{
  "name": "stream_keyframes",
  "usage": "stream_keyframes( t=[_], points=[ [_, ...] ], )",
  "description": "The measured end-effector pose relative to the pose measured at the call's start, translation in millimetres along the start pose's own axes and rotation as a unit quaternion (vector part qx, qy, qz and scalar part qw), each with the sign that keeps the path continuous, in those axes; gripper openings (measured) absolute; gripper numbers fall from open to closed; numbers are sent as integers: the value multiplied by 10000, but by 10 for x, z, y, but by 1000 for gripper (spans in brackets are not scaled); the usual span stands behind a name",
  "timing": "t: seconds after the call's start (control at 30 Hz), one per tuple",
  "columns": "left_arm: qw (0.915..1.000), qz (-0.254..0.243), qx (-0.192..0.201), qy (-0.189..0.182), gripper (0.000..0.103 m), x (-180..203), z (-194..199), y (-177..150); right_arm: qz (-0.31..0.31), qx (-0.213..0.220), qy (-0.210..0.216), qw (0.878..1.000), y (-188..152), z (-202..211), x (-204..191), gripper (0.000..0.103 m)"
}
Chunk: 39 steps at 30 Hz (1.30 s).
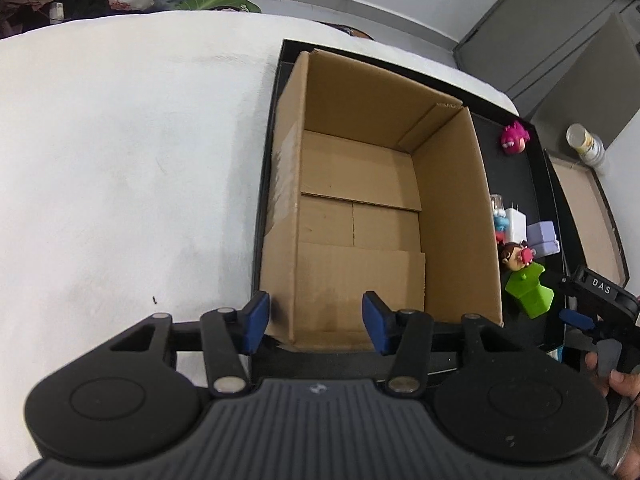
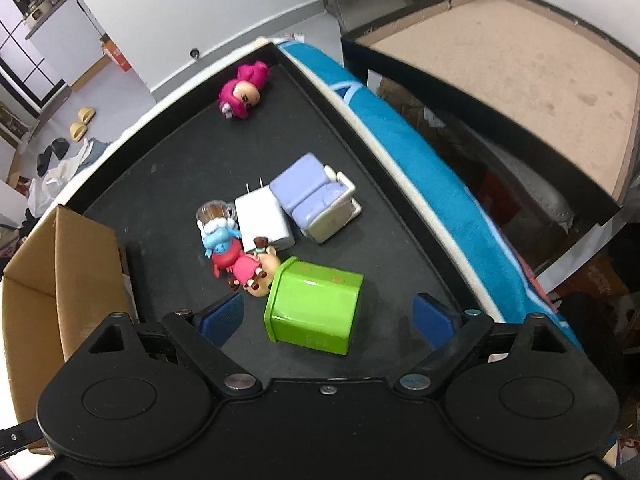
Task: Organize rigid objects
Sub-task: 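Move the right tool down over the green cube and close on it, then lift the green cube with the right tool and carry it over the box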
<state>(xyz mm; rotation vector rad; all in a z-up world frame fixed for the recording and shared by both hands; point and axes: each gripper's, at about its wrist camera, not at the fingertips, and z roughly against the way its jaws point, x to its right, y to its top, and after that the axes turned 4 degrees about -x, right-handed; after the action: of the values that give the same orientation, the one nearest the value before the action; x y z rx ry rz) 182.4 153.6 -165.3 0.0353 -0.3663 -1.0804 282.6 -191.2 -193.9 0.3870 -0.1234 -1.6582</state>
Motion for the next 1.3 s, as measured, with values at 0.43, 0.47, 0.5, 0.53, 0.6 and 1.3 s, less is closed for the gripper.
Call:
stream_keyframes(
  t=[0.43, 0.47, 0.5, 0.53, 0.6, 1.3],
  points=[
    [9985, -376, -94, 396, 14, 43, -117, -39, -106, 99, 440, 9989, -28, 52, 53, 51],
    [9983, -407, -100, 394, 14, 55, -115, -52, -116, 113, 462, 9988, -32, 65, 57, 51],
    [9982, -435, -106, 391, 14, 62, -111, -59, -116, 123, 490, 9987, -35, 84, 58, 51],
    [9980, -482, -98, 389, 14, 70, -106, -74, -97, 139, 538, 9984, -42, 105, 55, 51],
    [9976, -571, -88, 380, 14, 93, -100, -102, -19, 182, 595, 9981, -61, 142, 31, 51],
    [9985, -428, -87, 333, 15, 238, -104, -289, 856, 335, 979, 9909, -162, 542, -266, 51]
  ],
)
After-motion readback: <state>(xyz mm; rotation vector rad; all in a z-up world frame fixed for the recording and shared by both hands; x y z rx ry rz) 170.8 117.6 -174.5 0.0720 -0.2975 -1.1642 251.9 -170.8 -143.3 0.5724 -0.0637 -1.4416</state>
